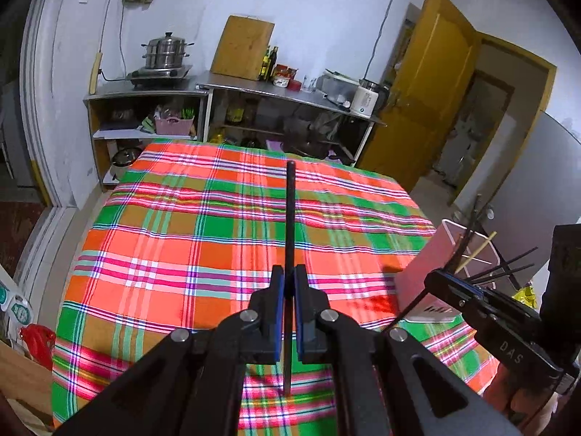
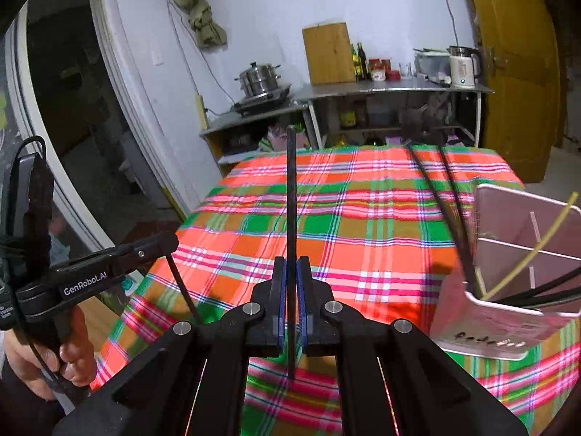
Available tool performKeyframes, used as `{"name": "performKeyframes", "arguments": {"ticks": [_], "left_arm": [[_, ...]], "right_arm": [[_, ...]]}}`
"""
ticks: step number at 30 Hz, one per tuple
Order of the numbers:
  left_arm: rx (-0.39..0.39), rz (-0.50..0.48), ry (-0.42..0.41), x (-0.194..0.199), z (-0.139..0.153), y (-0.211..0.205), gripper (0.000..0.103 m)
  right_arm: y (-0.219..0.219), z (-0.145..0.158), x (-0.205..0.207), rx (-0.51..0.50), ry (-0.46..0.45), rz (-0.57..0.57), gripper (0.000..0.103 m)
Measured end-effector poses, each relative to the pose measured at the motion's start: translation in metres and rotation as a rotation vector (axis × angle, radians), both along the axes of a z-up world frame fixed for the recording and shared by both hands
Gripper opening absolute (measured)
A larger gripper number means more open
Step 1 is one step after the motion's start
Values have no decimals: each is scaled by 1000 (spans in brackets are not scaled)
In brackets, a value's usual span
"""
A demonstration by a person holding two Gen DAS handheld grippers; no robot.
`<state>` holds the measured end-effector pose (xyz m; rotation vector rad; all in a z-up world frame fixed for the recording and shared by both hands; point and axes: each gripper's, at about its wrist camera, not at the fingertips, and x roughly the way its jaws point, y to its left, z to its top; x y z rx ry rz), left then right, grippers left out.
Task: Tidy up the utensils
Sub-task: 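Lift and carry the black chopsticks in both tools over the pink basket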
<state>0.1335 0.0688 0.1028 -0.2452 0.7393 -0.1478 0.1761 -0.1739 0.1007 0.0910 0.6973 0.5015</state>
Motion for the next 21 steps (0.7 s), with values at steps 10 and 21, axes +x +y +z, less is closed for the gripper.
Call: {"name": "performKeyframes", "arguments": {"ticks": [10, 21], "left_arm": [[4, -36, -14, -9, 17, -19, 6], [-25, -150, -29, -14, 37, -64, 6]], "right_arm": [[-31, 16, -17, 39, -32, -35, 5], [-75, 35, -37, 71, -70, -110, 5]]}}
